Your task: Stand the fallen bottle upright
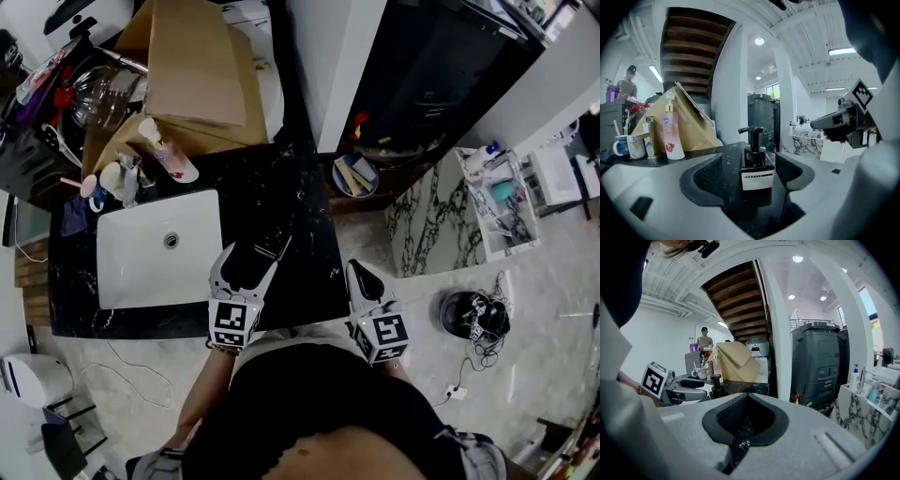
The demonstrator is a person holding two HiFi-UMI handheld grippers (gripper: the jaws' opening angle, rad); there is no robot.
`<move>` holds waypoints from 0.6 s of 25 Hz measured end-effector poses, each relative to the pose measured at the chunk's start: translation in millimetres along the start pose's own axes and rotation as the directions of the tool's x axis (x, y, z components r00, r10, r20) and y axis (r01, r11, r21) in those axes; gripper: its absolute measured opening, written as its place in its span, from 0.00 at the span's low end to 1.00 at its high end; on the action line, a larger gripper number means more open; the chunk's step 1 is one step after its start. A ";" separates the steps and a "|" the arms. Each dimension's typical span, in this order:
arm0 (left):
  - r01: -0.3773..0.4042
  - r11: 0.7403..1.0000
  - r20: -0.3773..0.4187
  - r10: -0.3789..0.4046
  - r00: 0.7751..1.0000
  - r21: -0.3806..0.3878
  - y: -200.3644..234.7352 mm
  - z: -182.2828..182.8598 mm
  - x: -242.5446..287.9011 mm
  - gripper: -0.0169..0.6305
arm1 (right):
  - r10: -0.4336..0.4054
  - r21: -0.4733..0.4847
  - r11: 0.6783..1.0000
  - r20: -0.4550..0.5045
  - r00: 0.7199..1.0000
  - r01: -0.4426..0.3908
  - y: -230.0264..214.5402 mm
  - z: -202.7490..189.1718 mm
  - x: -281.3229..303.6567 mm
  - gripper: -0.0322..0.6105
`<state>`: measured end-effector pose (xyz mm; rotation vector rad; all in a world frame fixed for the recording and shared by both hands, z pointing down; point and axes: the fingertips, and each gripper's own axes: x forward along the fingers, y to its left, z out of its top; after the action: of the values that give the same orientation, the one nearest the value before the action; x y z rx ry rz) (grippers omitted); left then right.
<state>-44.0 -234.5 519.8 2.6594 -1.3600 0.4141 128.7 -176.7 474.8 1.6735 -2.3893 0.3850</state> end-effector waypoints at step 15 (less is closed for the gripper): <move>-0.198 0.976 0.030 0.202 0.979 -0.088 30.4 -9.5 -85.6 0.27 | 0.190 -0.059 0.980 -0.025 0.981 -0.191 41.7 7.9 32.9 0.06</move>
<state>-118.1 -183.8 502.9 2.4849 -1.6263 0.3193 78.2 -195.0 473.4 1.4135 -2.5285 0.3520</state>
